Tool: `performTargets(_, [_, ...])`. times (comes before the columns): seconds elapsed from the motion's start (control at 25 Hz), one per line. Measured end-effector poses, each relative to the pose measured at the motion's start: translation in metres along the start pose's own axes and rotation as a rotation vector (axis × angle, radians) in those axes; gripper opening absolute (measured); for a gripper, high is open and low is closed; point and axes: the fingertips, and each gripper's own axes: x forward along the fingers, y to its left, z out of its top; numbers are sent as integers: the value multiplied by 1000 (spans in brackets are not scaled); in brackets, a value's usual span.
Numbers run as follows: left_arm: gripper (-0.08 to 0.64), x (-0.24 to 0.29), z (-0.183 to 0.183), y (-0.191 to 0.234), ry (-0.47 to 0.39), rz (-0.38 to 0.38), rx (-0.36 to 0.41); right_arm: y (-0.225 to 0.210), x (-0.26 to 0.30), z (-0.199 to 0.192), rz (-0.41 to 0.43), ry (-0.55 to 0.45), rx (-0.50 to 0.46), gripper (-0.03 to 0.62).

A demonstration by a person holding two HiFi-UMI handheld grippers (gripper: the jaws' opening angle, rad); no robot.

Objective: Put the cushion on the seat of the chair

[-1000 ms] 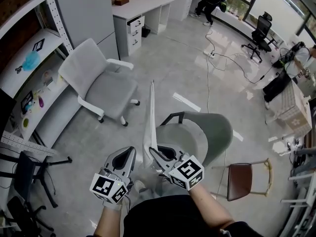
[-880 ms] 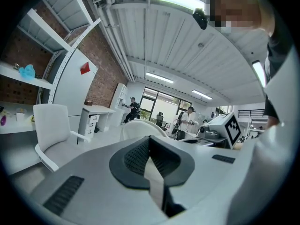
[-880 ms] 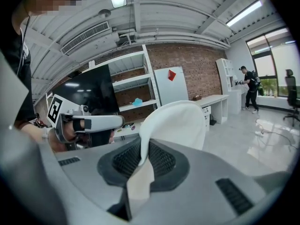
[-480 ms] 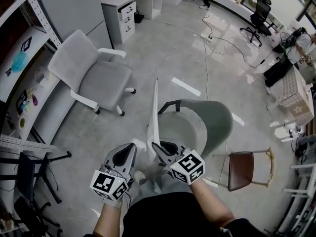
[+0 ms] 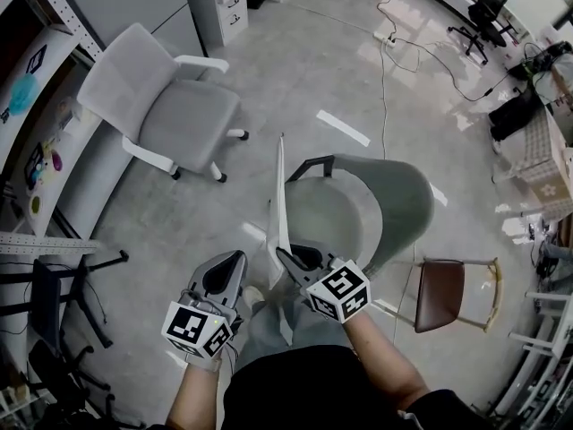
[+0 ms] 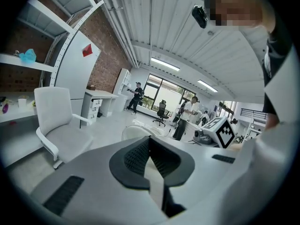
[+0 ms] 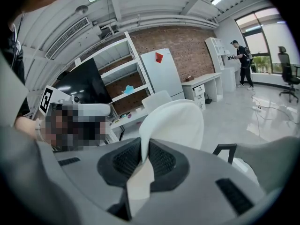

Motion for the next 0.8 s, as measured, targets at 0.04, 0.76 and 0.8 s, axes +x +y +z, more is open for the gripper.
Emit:
performTargets(0.04, [11,1,-3,3,6,3,-3,-1,4,-3,3,7,4,54])
performTargets(0.76, [11,4,-59,30,81,76,-104,-32,59,-68,31,141,50,54])
performTargets(0.8, [11,5,-61,32,85,79,-109,-34,62,-71,33,145,52,54])
